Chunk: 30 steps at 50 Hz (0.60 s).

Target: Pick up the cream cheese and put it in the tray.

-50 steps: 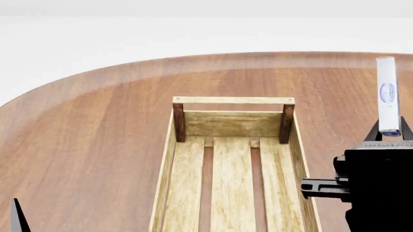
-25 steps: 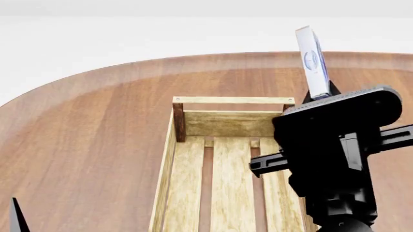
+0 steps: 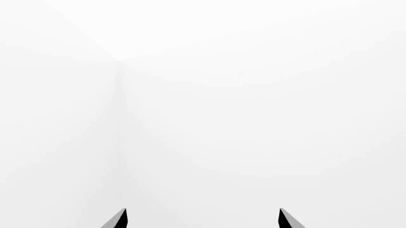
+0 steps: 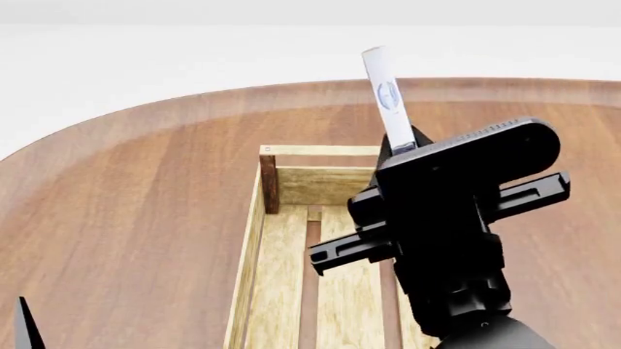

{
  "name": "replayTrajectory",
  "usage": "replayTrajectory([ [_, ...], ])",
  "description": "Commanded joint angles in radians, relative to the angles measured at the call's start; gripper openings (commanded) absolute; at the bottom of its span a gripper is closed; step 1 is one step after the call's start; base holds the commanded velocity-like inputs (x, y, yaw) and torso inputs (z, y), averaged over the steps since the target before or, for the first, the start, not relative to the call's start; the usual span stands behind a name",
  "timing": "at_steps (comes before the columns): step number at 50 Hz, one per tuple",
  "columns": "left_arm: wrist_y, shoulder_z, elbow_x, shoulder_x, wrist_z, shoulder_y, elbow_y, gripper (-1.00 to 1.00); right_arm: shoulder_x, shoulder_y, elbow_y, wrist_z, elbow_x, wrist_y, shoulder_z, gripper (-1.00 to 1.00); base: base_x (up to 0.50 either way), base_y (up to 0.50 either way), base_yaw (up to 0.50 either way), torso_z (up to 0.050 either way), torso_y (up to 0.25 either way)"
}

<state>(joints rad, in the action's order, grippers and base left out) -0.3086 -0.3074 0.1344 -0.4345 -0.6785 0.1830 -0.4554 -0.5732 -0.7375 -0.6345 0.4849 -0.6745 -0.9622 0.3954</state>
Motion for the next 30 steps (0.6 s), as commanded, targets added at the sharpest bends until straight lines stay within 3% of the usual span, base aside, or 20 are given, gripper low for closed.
replayTrajectory([
  [1,0.000,-0.001,-0.003,-0.002,-0.002,-0.003,0.002,1.00,0.037,0.031,0.010,-0.049,-0.075,0.050,-0.083,-1.00,0.00,0.00,0.00,0.000,0.000],
  [8,0.000,-0.001,-0.003,-0.003,-0.004,-0.003,0.002,1.00,0.080,0.071,0.045,-0.075,-0.259,0.053,-0.208,-1.00,0.00,0.00,0.00,0.000,0.001],
  [30,0.007,-0.006,-0.005,-0.004,-0.006,-0.004,0.000,1.00,0.072,0.025,0.129,-0.055,-0.287,-0.046,-0.155,-1.00,0.00,0.00,0.00,0.000,0.000],
])
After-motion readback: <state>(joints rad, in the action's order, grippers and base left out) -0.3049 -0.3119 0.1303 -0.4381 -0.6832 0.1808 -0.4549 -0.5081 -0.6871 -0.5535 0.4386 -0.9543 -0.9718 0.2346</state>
